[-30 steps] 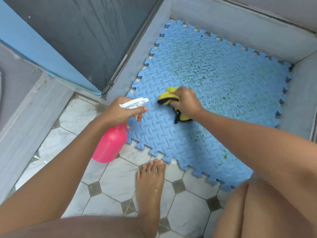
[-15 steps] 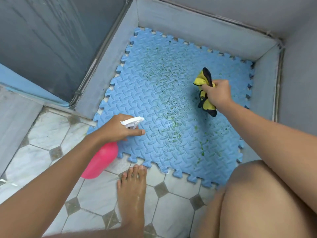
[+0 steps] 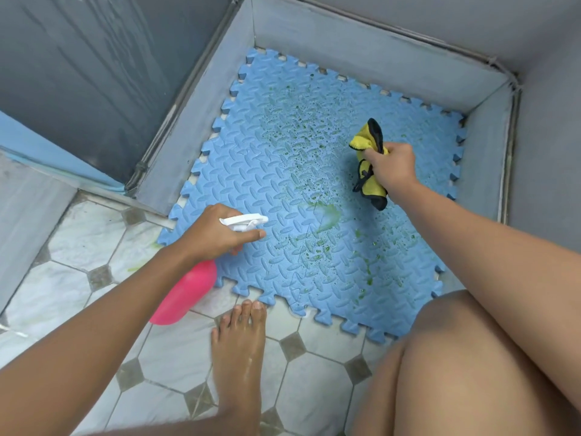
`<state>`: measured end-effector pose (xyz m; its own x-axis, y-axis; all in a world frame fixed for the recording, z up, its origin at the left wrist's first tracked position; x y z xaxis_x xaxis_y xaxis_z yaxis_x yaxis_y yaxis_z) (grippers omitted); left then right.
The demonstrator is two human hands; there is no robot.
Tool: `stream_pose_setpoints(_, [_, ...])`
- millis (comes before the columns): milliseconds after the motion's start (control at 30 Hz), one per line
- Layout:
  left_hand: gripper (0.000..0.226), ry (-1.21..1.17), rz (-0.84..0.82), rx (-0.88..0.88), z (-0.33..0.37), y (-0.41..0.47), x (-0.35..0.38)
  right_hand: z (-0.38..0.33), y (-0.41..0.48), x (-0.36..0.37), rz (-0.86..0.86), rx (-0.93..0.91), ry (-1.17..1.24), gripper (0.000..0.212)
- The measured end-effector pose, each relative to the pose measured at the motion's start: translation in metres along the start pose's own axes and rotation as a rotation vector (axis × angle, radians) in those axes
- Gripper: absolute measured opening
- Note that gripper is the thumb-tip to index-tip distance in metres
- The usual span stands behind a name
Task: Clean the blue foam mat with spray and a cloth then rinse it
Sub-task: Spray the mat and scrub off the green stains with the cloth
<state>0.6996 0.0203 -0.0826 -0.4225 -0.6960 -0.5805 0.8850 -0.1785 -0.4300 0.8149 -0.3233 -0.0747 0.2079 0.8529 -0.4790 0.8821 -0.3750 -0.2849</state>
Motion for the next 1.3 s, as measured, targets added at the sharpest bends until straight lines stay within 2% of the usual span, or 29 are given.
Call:
stream_pose_setpoints(67, [0.059, 0.009, 0.088, -0.021, 0.001, 0.001, 0.001, 0.002, 0.002, -0.002, 0.014, 0.015, 0.020, 0.025])
stream_pose_setpoints(133, [0.054, 0.002, 0.083, -0.028, 0.000, 0.002, -0.001, 0.005, 0.004, -0.004, 0.024, 0.039, 0.024, 0.028])
stream_pose_setpoints(267, [0.036, -0.021, -0.166, 0.038, 0.004, 0.002, -0.003, 0.007, 0.006, -0.003, 0.022, 0.061, 0.045, 0.038])
stream_pose_setpoints(333, [0.038, 0.015, -0.269, 0.009, 0.002, -0.001, 0.004, 0.006, 0.005, -0.002, 0.011, 0.057, 0.040, 0.036])
stream_pose_setpoints(433, [0.047, 0.067, -0.304, -0.046, -0.006, -0.005, 0.015, 0.005, 0.004, 0.000, -0.007, 0.054, 0.041, 0.035])
stream_pose_setpoints(500, [0.047, 0.093, -0.314, -0.063, -0.014, -0.007, 0.014, 0.004, 0.004, 0.001, -0.011, 0.056, 0.034, 0.036])
stream_pose_setpoints(600, [0.061, 0.122, -0.311, -0.055, -0.022, -0.008, 0.004, 0.004, 0.004, 0.002, -0.017, 0.054, 0.017, 0.034])
stream_pose_setpoints(700, [0.048, 0.071, -0.270, -0.093, -0.026, -0.012, -0.002, 0.004, 0.004, 0.002, -0.026, 0.041, -0.008, 0.021])
stream_pose_setpoints(833, [0.043, 0.032, -0.218, -0.111, -0.024, -0.013, -0.006, 0.004, 0.001, 0.004, -0.040, 0.007, -0.023, 0.028])
stream_pose_setpoints(1067, [0.044, 0.053, -0.447, -0.048, -0.017, -0.022, -0.002, -0.008, -0.017, 0.026, -0.178, -0.117, -0.139, 0.030])
stream_pose_setpoints(1133, [0.043, 0.018, -0.411, -0.073, -0.024, -0.022, 0.000, -0.010, -0.026, 0.036, -0.229, -0.164, -0.179, 0.032])
stream_pose_setpoints(1233, [0.045, 0.013, -0.371, -0.077, -0.025, -0.021, -0.007, -0.013, -0.043, 0.055, -0.335, -0.248, -0.290, 0.021])
stream_pose_setpoints(1300, [0.041, 0.011, -0.334, -0.082, -0.026, -0.022, -0.013, -0.011, -0.053, 0.066, -0.397, -0.316, -0.357, 0.021])
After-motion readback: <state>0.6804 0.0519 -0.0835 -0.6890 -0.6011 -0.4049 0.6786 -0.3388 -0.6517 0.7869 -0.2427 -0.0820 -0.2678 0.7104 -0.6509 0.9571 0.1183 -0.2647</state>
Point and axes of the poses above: each hand's wrist, its own y-axis towards the middle knuckle, its own x-axis out of the palm, z = x × y, the point moved 1 cm from there along y, towards the middle knuckle, and after that the axes turned 8 degrees about y, right-handed, at the moved point
